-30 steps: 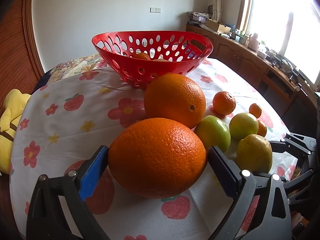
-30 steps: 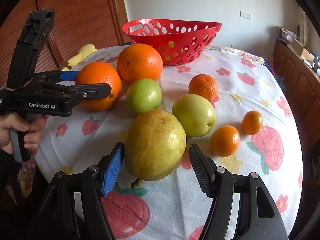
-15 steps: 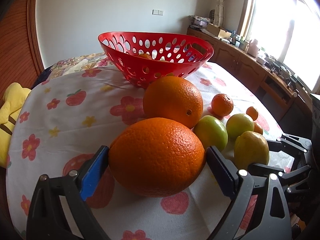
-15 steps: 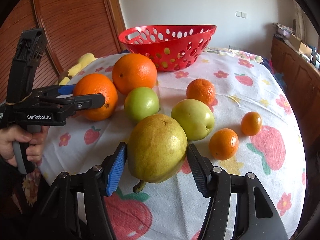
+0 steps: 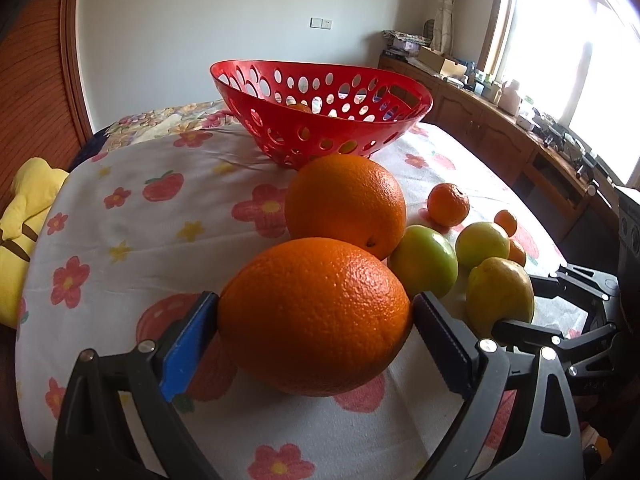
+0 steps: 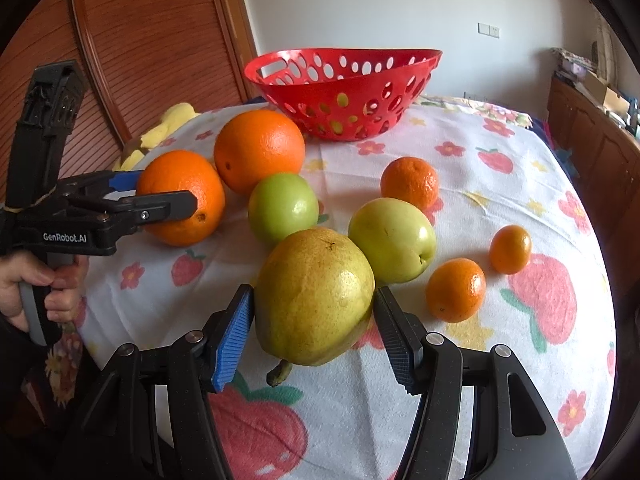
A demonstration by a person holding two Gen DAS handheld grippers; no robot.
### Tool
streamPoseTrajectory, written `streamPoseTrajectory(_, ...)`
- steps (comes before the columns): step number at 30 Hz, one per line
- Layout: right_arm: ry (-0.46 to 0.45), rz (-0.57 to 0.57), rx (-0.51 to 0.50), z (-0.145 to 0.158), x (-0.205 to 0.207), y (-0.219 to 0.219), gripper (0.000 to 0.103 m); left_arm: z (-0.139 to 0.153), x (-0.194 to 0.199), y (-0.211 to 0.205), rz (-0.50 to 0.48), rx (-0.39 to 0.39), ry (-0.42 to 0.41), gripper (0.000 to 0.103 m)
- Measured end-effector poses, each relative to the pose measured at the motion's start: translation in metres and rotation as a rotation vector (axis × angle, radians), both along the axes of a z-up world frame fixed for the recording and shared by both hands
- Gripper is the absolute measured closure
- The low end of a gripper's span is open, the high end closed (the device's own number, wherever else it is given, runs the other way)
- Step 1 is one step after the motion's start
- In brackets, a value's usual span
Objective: Organize fruits
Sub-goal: 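Grasp the large orange with the left gripper while the right gripper grasps the pear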
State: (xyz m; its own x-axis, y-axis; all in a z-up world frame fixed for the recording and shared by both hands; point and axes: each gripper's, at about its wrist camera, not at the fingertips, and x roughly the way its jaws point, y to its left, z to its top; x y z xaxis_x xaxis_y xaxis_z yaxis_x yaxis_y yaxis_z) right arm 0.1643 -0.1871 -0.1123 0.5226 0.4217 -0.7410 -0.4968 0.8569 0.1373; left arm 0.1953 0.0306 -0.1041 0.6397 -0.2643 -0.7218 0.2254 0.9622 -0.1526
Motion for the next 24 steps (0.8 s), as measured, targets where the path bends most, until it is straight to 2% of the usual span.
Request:
streamPoseTrajectory(9,0.024,0.019,-0.009,-0.005,0.001,0.004,0.039,0.0,0.0,0.001,-0.008,0.004,0.001,0.004)
streamPoseTrajectory(14,0.016,0.024,-0.014,-0.003,-0.001,0.003,0.04,0.002,-0.005,0.0,-0.01,0.009,-0.009,0.008)
streamPoseTrajectory(24,-0.023,0.05,0.025,0.025,0.009,0.003,0.04,0.021,-0.011,0.014,0.02,-0.004,-0.049,0.008)
